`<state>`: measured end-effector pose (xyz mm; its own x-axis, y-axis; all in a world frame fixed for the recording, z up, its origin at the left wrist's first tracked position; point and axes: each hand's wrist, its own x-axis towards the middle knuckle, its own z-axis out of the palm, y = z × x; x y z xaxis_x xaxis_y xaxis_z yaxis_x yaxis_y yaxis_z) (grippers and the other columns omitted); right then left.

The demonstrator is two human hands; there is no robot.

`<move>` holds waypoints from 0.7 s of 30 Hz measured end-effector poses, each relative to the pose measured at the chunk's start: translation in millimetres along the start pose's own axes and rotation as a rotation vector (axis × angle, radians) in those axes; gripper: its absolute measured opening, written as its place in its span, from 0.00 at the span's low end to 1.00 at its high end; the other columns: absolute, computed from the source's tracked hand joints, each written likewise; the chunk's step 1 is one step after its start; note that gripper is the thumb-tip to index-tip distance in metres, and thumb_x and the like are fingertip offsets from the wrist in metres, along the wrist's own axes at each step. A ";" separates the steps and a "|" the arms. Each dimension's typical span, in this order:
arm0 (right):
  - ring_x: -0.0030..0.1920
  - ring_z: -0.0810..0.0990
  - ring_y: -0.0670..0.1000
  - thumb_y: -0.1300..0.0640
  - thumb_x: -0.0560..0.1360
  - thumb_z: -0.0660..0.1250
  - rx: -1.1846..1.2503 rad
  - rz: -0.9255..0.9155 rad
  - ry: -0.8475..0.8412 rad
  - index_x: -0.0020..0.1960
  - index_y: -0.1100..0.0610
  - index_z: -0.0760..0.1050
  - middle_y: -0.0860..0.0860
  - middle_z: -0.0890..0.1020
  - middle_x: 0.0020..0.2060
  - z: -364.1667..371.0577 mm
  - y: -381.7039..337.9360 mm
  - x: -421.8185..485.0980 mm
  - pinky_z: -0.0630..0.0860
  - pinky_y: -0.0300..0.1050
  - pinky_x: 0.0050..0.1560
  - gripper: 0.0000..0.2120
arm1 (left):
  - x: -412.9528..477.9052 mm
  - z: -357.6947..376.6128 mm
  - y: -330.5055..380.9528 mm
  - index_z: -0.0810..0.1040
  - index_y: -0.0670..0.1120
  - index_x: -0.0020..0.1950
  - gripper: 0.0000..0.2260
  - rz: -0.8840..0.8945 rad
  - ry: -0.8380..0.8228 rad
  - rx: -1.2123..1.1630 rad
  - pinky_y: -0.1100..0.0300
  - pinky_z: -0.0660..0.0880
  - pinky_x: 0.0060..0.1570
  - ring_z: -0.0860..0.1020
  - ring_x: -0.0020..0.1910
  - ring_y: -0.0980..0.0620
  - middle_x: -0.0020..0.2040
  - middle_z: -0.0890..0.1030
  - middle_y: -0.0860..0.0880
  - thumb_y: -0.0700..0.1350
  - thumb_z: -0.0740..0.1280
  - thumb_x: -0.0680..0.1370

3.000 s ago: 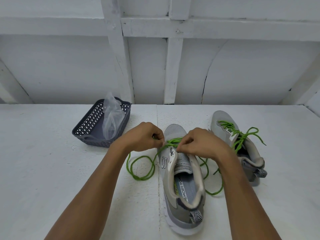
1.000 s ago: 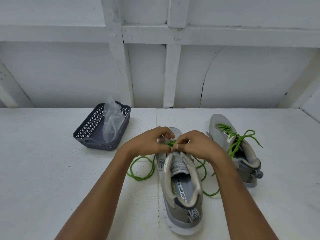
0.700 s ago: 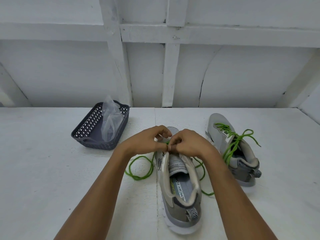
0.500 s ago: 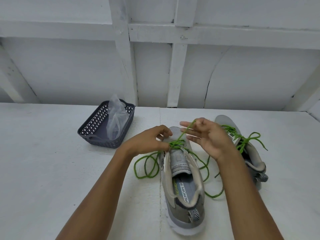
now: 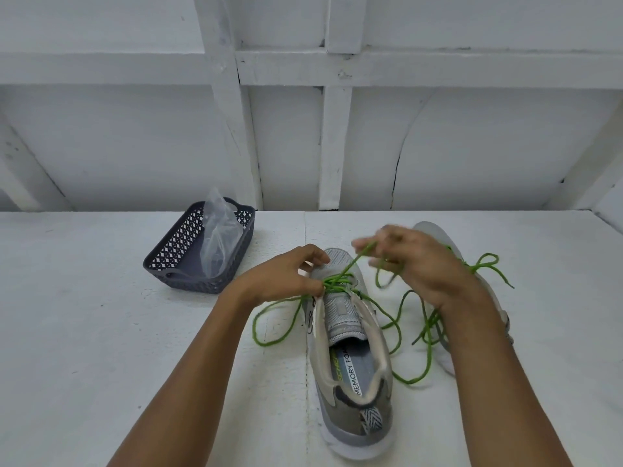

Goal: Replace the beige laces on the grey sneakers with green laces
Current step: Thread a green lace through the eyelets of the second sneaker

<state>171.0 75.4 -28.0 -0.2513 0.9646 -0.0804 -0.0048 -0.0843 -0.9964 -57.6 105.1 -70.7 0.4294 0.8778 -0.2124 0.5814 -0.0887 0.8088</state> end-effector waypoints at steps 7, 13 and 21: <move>0.26 0.61 0.46 0.44 0.77 0.68 -0.454 0.229 0.110 0.40 0.55 0.73 0.49 0.69 0.28 -21.2 4.7 -5.1 0.58 0.38 0.25 0.16 | -0.3 1.0 -0.6 0.73 0.56 0.63 0.28 -0.011 -0.004 -0.001 0.59 0.74 0.60 0.74 0.61 0.59 0.62 0.75 0.57 0.50 0.70 0.63; 0.46 0.81 0.50 0.48 0.72 0.68 -0.328 0.063 -0.167 0.40 0.61 0.77 0.48 0.85 0.43 -12.2 17.7 -9.0 0.75 0.45 0.49 0.15 | 0.6 1.9 1.7 0.73 0.55 0.65 0.29 -0.021 -0.007 -0.001 0.63 0.74 0.55 0.74 0.60 0.60 0.61 0.75 0.58 0.50 0.70 0.63; 0.26 0.60 0.47 0.44 0.77 0.66 -0.341 0.243 0.053 0.41 0.58 0.74 0.48 0.66 0.27 -31.2 18.7 -3.3 0.57 0.38 0.26 0.17 | -1.8 1.4 0.0 0.73 0.56 0.65 0.29 -0.026 -0.004 -0.005 0.63 0.73 0.57 0.73 0.60 0.63 0.62 0.75 0.60 0.51 0.70 0.64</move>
<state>201.9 78.4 -47.1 -0.1555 0.9392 -0.3063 0.3717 -0.2317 -0.8990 -57.4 102.8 -71.1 0.4165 0.8781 -0.2356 0.5889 -0.0631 0.8057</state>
